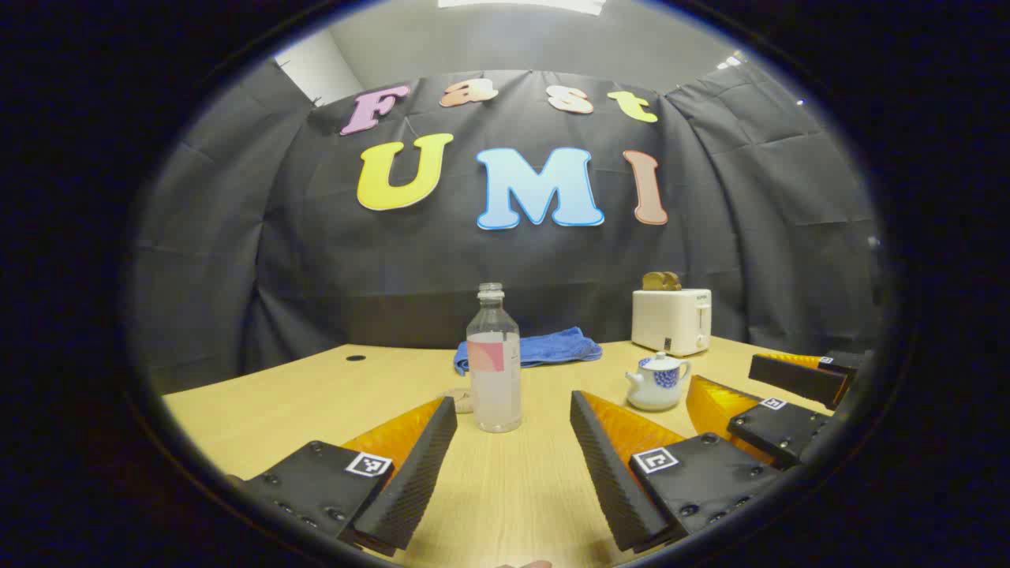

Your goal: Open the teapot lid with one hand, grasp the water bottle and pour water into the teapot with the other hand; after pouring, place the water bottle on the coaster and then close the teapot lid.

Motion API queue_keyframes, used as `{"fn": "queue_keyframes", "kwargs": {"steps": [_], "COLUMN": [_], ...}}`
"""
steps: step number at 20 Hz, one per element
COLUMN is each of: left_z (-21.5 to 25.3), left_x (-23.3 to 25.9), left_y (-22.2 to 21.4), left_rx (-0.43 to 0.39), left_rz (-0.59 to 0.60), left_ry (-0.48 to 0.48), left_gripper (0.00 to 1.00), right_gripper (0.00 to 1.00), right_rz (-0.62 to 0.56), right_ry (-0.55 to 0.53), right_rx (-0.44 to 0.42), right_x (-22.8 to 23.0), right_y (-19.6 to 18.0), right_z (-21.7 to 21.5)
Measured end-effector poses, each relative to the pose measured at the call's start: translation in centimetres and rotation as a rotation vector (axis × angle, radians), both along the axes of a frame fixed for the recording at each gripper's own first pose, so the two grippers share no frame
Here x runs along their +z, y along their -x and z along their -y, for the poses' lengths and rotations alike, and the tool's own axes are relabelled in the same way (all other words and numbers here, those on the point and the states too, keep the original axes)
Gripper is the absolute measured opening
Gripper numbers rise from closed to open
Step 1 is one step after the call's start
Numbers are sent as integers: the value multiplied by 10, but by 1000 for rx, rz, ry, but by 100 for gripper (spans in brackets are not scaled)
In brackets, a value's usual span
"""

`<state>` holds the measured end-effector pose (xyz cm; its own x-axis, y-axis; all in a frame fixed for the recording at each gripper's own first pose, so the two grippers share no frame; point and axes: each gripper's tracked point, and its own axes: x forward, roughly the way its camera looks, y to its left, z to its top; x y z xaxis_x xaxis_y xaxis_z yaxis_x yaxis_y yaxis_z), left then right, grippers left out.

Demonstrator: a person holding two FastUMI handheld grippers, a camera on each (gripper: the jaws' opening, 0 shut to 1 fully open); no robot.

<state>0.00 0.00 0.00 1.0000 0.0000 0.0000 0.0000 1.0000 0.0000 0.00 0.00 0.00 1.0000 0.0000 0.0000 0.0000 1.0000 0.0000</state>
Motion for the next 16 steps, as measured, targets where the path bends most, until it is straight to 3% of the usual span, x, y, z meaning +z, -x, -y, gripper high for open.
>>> {"fn": "queue_keyframes", "kwargs": {"steps": [16], "left_z": [-3], "left_x": [1], "left_y": [0], "left_rx": [24], "left_rz": [7], "left_ry": [0], "left_gripper": [100], "right_gripper": [93], "right_rz": [3], "right_ry": [4], "right_rx": [27], "right_x": [4], "right_y": [1], "right_z": [-1]}}
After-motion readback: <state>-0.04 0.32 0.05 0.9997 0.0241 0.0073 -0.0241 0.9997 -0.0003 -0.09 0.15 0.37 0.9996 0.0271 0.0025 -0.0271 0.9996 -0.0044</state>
